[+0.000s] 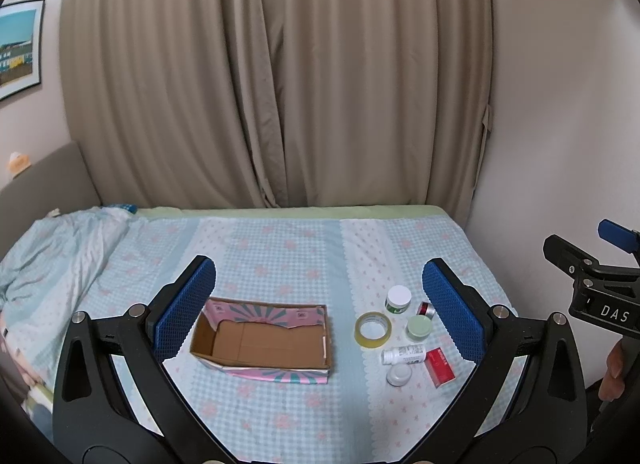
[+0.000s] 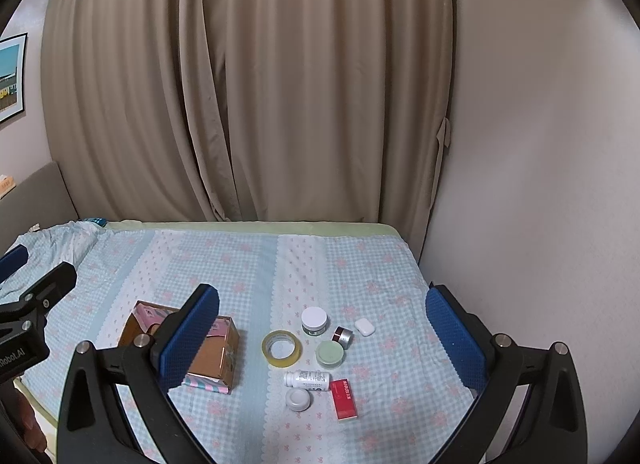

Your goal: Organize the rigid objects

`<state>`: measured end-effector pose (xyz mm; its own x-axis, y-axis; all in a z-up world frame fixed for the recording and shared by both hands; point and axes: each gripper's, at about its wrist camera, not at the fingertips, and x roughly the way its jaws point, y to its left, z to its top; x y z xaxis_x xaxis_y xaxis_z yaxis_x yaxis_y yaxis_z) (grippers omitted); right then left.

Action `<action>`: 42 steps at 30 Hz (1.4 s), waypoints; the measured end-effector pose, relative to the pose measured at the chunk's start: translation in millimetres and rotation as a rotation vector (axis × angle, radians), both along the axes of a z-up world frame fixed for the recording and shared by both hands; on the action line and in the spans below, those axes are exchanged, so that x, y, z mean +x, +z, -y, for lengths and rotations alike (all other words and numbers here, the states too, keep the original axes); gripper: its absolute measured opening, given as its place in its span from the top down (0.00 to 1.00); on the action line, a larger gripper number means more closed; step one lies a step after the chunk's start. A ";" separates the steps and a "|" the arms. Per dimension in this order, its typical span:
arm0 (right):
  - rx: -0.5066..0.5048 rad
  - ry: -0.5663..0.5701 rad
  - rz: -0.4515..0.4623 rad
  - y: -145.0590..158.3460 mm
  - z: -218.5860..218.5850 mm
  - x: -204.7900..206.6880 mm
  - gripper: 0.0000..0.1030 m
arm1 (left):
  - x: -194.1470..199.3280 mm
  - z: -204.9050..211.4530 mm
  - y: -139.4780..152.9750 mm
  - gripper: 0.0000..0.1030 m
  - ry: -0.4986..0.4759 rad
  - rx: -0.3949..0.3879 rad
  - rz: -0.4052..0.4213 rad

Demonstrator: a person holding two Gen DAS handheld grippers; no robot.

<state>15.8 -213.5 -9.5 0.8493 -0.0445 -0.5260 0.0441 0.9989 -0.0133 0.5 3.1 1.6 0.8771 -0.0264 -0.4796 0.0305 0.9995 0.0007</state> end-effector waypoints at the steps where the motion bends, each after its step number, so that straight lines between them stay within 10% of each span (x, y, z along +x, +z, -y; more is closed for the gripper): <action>1: 0.000 0.000 -0.001 0.8 0.4 -0.4 0.00 | 0.1 -0.3 0.0 0.00 0.000 0.000 0.000; 28: 0.008 0.020 -0.035 -5.7 4.5 10.7 0.00 | 18.4 9.4 -17.3 0.00 0.006 -0.009 -0.068; 42: 0.006 0.017 -0.285 -117.9 73.2 66.6 0.00 | 117.8 85.9 -154.0 0.00 -0.013 -0.067 -0.359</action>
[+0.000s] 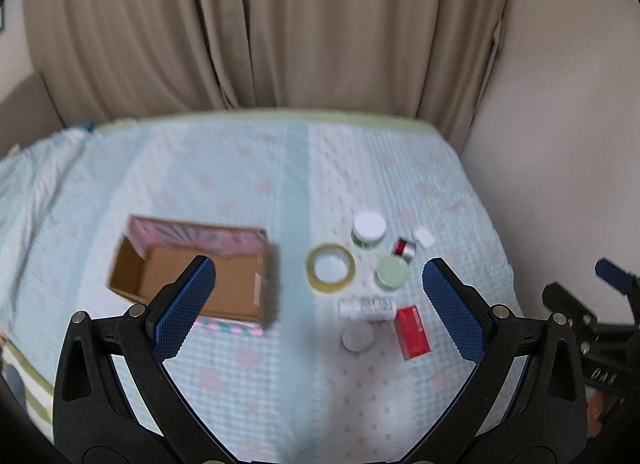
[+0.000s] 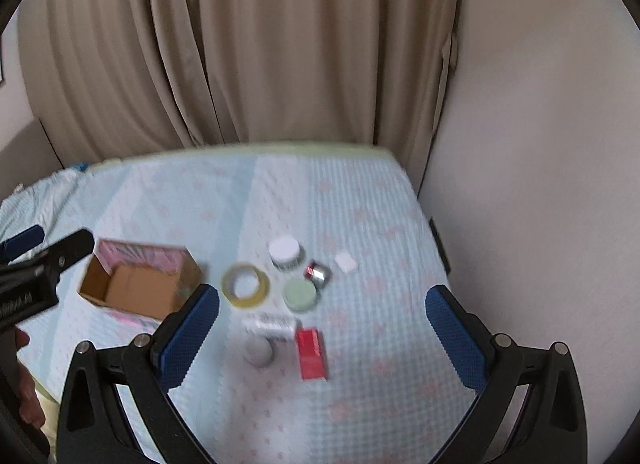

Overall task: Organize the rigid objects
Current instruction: 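Grasp the yellow tape roll with the left tool while the right tool grasps the red MARUBI box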

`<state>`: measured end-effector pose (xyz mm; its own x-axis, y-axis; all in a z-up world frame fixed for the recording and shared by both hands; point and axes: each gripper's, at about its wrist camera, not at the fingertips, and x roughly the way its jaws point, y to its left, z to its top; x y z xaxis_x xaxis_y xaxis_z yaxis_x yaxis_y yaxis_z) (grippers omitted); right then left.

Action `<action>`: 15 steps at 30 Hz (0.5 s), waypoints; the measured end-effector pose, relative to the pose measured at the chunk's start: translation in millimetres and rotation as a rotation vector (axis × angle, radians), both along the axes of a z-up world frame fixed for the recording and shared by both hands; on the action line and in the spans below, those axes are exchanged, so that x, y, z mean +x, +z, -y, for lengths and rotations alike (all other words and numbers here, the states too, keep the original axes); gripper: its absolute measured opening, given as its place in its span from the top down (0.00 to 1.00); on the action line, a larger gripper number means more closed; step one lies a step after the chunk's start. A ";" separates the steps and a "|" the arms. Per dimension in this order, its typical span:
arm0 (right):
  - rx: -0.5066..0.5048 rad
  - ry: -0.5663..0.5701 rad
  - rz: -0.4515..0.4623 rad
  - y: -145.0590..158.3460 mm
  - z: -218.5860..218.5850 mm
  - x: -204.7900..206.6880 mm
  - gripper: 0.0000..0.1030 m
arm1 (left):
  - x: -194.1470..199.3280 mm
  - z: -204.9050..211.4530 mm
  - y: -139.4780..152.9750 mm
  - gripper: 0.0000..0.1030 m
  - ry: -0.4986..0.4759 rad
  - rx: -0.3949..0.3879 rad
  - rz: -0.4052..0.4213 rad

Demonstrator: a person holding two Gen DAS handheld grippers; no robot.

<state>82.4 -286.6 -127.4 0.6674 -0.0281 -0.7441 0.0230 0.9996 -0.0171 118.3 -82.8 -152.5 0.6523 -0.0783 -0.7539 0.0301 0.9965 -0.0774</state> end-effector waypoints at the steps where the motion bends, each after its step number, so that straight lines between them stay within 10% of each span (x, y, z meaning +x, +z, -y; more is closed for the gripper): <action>1: 0.002 -0.007 -0.026 -15.7 5.8 5.1 0.00 | 10.3 5.7 -19.0 0.00 -0.002 -0.004 -0.032; 15: 0.021 -0.039 -0.375 -210.8 20.8 69.1 0.00 | 130.5 41.3 -240.3 0.00 0.002 -0.002 -0.302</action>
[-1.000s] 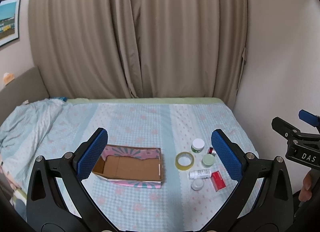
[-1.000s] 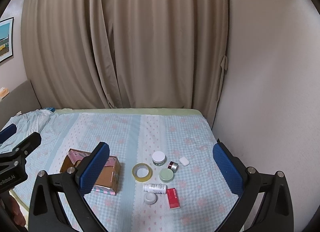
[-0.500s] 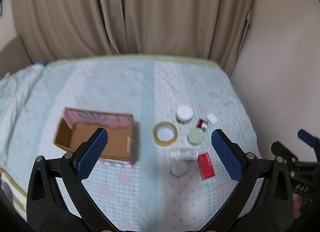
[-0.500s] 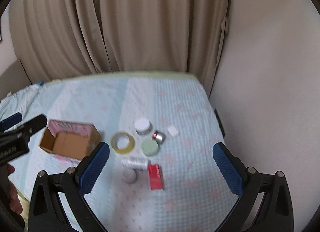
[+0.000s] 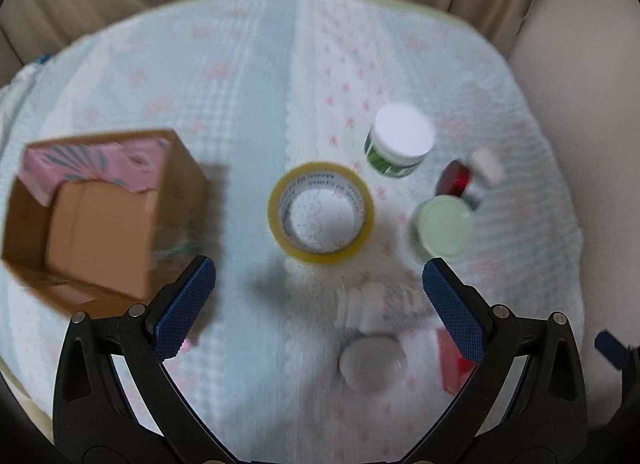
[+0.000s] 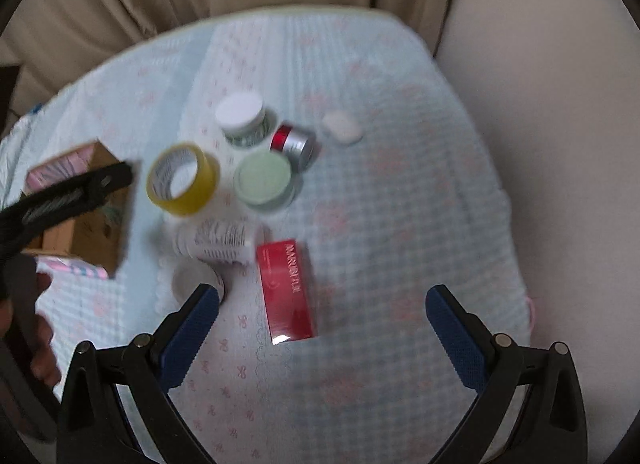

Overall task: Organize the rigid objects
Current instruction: 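Grasp the yellow tape roll with the left tool while the right tool grasps the red MARUBI box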

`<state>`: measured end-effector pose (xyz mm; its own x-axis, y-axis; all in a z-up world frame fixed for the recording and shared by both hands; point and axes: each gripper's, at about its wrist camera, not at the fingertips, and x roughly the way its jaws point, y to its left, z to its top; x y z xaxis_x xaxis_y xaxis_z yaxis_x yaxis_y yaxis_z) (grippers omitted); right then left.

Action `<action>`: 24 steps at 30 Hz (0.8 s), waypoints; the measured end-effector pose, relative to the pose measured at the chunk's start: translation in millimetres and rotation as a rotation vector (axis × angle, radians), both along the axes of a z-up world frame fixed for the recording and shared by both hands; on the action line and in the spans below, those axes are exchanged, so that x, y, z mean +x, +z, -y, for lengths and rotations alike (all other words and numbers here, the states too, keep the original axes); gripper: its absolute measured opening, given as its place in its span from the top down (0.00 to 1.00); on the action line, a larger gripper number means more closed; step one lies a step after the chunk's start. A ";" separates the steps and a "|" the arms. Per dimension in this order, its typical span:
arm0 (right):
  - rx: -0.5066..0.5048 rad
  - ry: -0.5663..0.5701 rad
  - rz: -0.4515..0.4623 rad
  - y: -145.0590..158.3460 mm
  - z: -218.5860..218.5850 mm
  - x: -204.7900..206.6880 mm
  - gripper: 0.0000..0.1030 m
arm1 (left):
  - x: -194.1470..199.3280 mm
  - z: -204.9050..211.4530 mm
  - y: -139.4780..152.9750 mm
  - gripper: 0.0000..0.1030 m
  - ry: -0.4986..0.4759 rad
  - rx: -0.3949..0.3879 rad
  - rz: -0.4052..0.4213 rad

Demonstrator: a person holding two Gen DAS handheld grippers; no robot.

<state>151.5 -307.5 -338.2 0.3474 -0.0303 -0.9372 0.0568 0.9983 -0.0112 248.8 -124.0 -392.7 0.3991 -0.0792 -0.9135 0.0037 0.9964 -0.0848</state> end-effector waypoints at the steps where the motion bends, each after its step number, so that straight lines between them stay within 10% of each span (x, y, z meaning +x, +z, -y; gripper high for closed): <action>1: -0.004 0.012 -0.017 -12.2 -2.9 4.8 0.00 | 8.7 0.5 -16.3 0.00 -0.001 -0.004 -0.021; 17: -0.008 0.109 -0.225 -132.8 -23.6 47.6 0.24 | 65.5 14.9 -115.0 0.00 -0.027 0.043 -0.132; 24: 0.017 0.110 -0.277 -152.6 -19.0 57.8 0.56 | 79.0 16.4 -121.1 0.06 -0.036 0.069 -0.140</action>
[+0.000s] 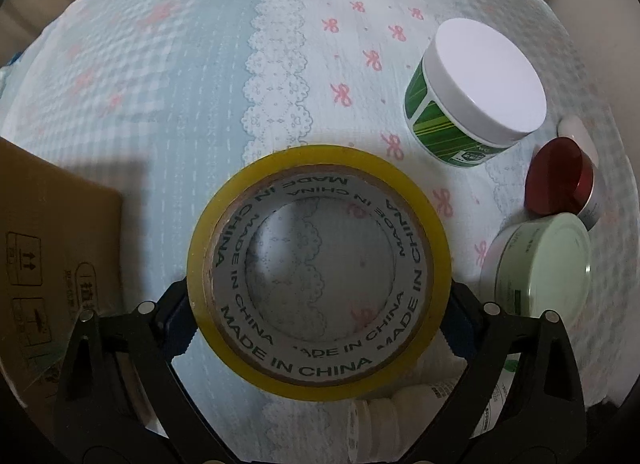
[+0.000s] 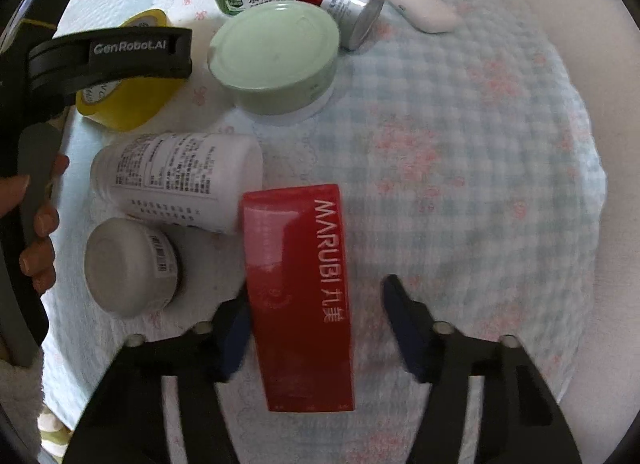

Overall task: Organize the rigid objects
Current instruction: 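Grasp the yellow tape roll with the left tool while the right tool grasps the red MARUBI box, then carry tape and red box into the cardboard box and open both tools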

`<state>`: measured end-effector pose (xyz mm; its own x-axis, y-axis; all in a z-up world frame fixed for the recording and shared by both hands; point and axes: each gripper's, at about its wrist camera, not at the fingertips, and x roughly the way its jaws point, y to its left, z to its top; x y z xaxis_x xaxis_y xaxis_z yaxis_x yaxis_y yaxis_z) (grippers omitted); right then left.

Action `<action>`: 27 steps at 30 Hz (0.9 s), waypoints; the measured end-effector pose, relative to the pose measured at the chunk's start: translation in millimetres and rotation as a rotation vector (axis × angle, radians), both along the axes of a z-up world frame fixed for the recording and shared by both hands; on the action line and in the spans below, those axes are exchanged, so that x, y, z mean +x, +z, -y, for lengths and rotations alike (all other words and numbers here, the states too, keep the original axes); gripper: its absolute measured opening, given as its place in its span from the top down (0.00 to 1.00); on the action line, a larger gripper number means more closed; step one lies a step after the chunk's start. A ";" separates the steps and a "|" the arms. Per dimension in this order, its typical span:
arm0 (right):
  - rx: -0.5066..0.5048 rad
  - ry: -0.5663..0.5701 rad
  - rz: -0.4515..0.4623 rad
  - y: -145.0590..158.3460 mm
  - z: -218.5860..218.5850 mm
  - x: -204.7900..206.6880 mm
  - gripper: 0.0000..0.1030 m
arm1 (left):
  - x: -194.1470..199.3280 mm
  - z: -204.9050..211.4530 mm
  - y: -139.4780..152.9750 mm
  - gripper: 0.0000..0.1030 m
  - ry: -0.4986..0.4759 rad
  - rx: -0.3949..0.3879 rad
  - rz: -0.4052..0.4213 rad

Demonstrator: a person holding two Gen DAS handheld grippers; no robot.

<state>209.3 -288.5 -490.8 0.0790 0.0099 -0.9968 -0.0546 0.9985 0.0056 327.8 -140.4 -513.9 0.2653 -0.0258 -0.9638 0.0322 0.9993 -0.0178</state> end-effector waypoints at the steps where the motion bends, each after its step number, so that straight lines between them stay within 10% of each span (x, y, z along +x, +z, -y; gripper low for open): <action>1: 0.021 0.012 -0.006 -1.6 -1.8 1.5 0.63 | -0.3 -0.3 -0.3 0.06 -0.002 0.001 0.001; 14: 0.017 -0.006 0.023 6.9 2.2 -4.9 0.64 | -8.9 9.1 23.7 0.06 -0.012 0.016 0.052; 27: 0.034 -0.085 0.242 128.1 12.3 -35.6 0.64 | -69.6 -8.1 169.8 0.06 -0.017 -0.020 0.240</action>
<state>173.7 -300.8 -362.7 0.3175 0.0258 -0.9479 0.0259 0.9990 0.0359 258.2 -132.4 -344.0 0.4865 -0.0502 -0.8722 0.0544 0.9982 -0.0270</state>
